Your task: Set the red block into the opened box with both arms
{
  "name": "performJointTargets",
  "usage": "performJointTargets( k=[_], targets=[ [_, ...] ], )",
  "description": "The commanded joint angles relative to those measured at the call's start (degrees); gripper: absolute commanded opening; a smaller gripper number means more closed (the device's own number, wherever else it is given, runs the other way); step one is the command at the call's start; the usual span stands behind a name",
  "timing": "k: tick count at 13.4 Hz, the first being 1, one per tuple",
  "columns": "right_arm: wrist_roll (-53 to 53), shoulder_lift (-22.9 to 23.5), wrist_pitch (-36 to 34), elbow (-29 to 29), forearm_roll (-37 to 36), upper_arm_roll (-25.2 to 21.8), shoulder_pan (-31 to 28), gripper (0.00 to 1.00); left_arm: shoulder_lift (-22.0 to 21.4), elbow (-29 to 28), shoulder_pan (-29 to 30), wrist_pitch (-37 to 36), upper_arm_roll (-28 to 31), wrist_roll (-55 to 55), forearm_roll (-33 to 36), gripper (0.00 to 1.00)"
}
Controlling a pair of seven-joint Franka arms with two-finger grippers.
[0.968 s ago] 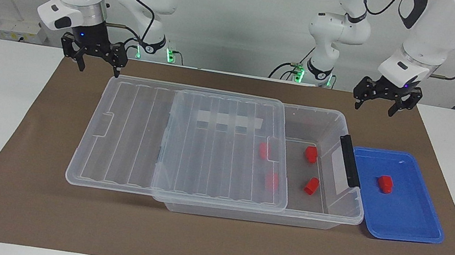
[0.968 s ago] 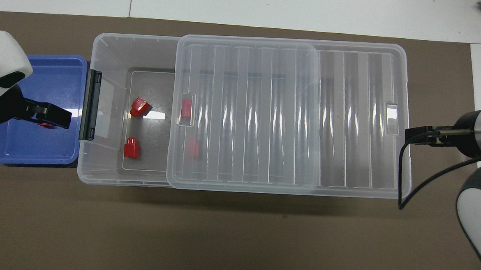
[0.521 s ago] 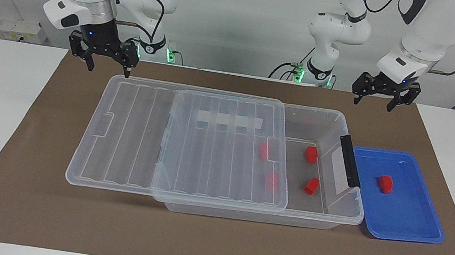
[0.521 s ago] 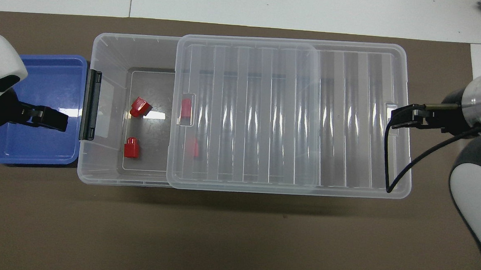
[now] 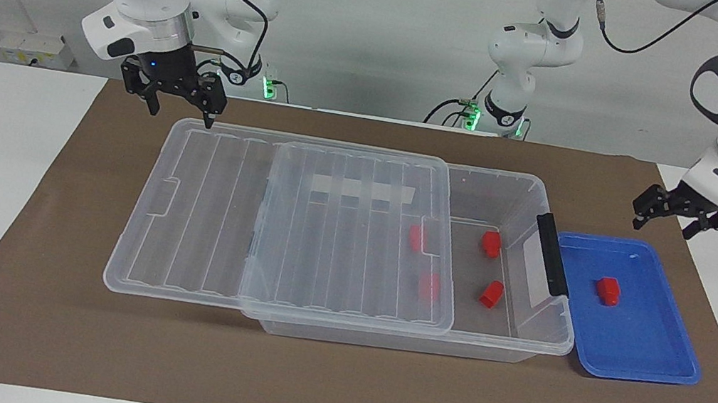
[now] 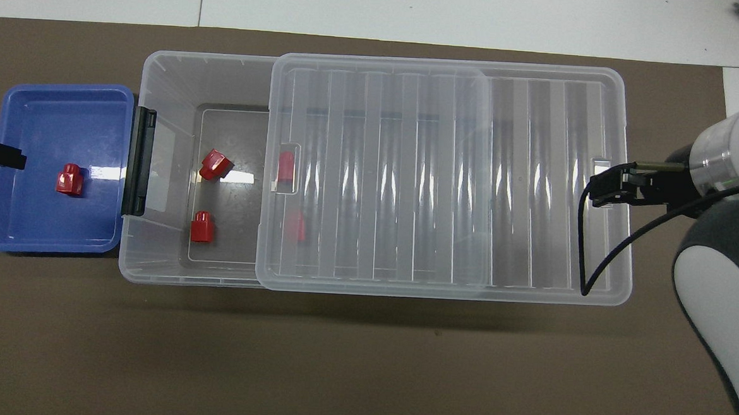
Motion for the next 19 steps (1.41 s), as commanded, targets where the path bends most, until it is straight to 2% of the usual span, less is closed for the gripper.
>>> performJointTargets(
  k=[1,2,5,11,12,14,17,19],
  targets=[
    [0.98,-3.47,0.36,-4.70,-0.15,0.38,-0.92,1.00,4.42,-0.71,-0.40,7.66,-0.59,-0.29,-0.19,1.00],
    [0.98,-3.83,0.71,-5.50,-0.06,0.38,-1.09,1.00,6.00,-2.28,-0.05,10.39,-0.50,-0.64,-0.19,1.00],
    [0.72,-4.18,0.54,-5.86,0.12,0.38,-1.01,1.00,9.87,-11.77,2.59,26.11,-0.59,-0.81,-0.19,1.00],
    [0.28,-3.84,0.80,-5.42,0.73,0.12,-1.18,1.00,10.67,-15.13,3.47,27.64,-0.59,-6.70,-0.19,1.00],
    [0.02,-3.75,0.89,-5.16,0.73,0.03,-1.18,1.00,10.68,-15.22,3.12,27.73,-0.59,-6.70,-0.19,0.83],
    [0.01,-3.66,1.50,-4.89,0.82,-0.05,-1.18,1.00,10.68,-15.31,2.51,26.60,-0.50,-6.70,-0.19,0.02],
    [0.01,-3.66,2.56,-4.89,0.82,-0.05,-1.18,1.00,10.50,-12.43,2.15,20.03,-0.59,-6.88,-0.19,0.00],
    [0.01,-3.57,2.74,-4.89,0.82,0.03,-1.18,1.00,10.41,-4.45,1.98,8.11,-0.59,-7.75,-0.71,0.00]
  ],
)
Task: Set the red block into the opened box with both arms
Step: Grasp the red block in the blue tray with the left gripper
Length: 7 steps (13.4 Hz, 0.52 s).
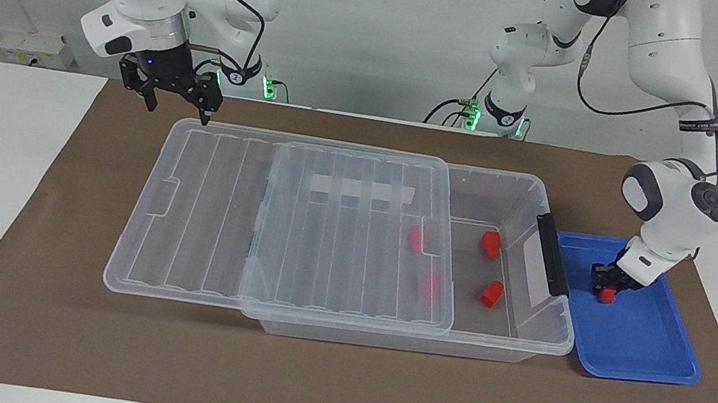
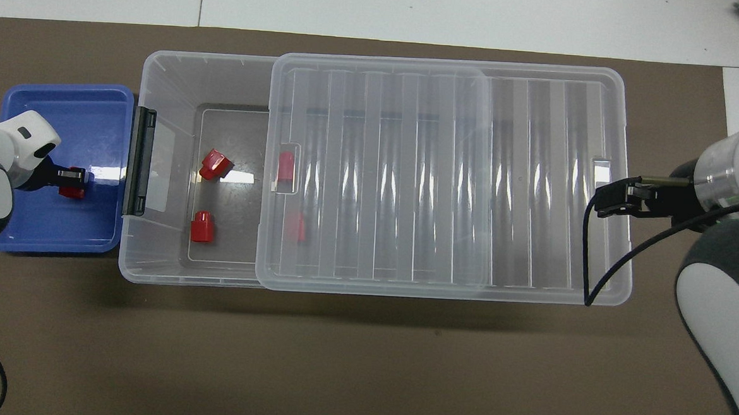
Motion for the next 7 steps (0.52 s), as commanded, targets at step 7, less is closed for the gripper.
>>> performJointTargets(
  k=[7],
  targets=[
    [-1.56,-1.10,-0.64,0.39,0.79,-3.40,2.46,1.00,-3.78,32.24,-14.55,-46.87,-0.61,-34.39,-0.89,0.00]
  ],
)
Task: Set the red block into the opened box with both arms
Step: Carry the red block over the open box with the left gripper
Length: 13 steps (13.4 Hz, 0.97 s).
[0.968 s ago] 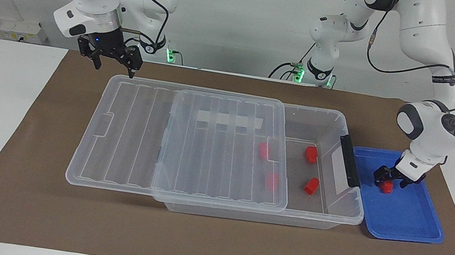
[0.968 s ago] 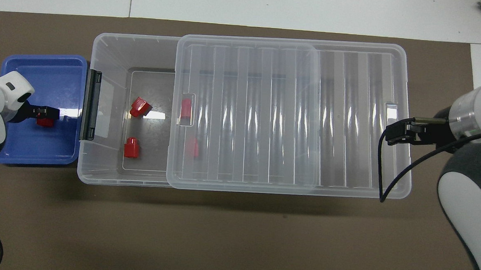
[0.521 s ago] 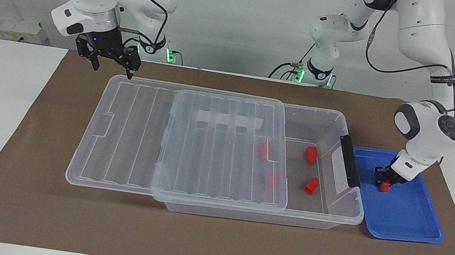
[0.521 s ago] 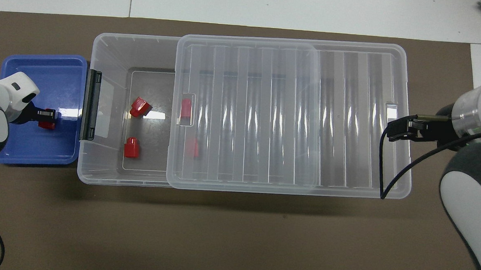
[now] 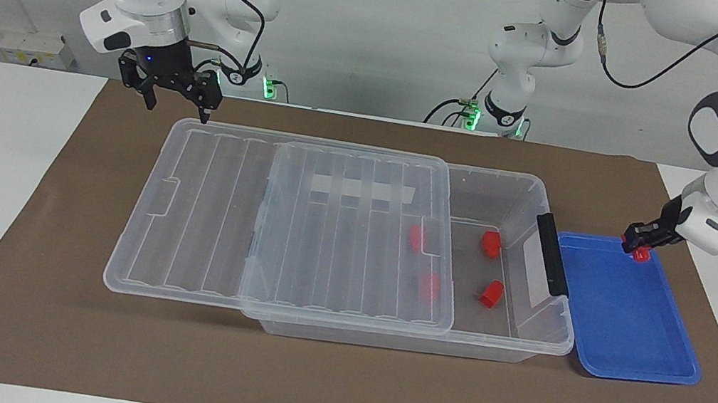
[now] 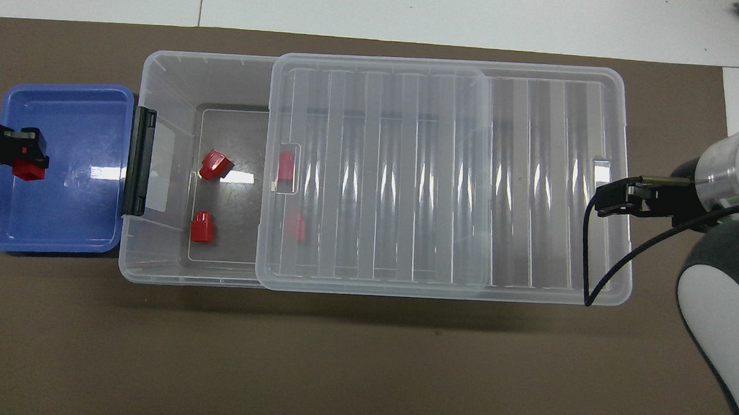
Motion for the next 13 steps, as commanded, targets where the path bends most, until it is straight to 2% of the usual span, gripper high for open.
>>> performJointTargets(
  k=[1,3,4,7,9,11,13],
  targets=[
    [-2.68,-0.77,-0.68,-0.19,0.85,-1.74,0.55,1.00,1.47,5.07,-10.11,-5.01,0.48,-19.44,-0.28,0.00],
    [-2.78,-0.51,-0.59,-0.28,0.85,-1.74,0.55,1.00,1.21,4.11,-15.57,1.45,0.04,-35.89,-0.71,0.00],
    [-2.43,-0.51,-0.33,-0.28,0.86,-1.74,0.55,1.00,-0.45,0.02,-16.64,5.41,0.04,-39.18,-0.81,0.00],
    [-2.52,-0.51,-0.24,-0.46,0.86,-1.82,0.46,1.00,-6.34,-16.76,-18.49,21.75,-0.13,-40.18,-0.89,0.00],
    [-2.52,-0.51,-0.33,-0.46,0.86,-1.82,0.37,1.00,-8.80,-25.39,-18.84,29.76,-0.14,-40.00,-0.81,0.00],
    [-2.52,-0.51,-0.33,-0.46,0.86,-1.82,0.46,1.00,-9.95,-29.89,-20.24,34.79,-0.14,-40.09,-0.81,0.00],
    [-2.52,-0.51,-0.33,-0.46,0.86,-1.82,0.37,1.00,-9.34,-30.35,-21.48,36.21,-0.14,-40.00,-0.81,0.00]
  ],
)
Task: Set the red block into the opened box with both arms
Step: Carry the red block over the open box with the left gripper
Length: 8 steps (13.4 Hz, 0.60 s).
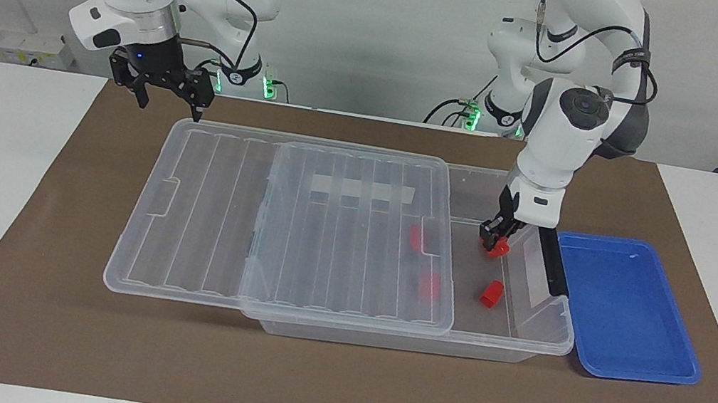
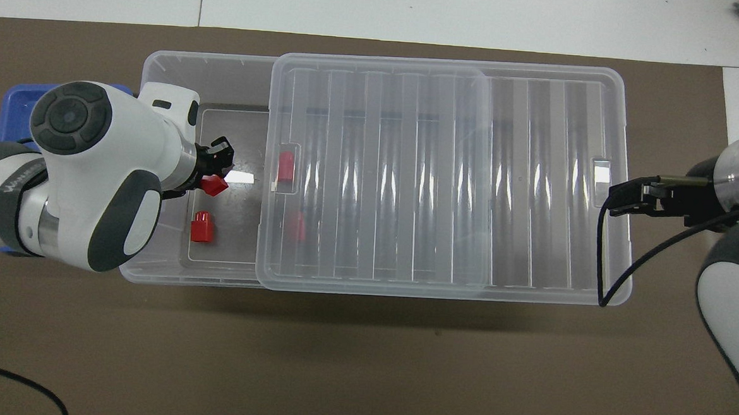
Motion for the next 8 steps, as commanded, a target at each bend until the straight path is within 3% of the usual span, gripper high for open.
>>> performJointTargets(
  k=[1,8],
  targets=[
    [-1.13,-0.52,-0.21,-0.48,0.85,-0.30,-0.20,1.00,-2.18,-3.55,-2.84,3.82,0.83,-0.45,-0.65,0.00],
    [-1.13,-0.43,-0.12,-0.48,0.85,-0.47,-0.82,1.00,2.13,-8.90,-2.86,12.08,1.01,5.87,-0.57,0.00]
  ],
)
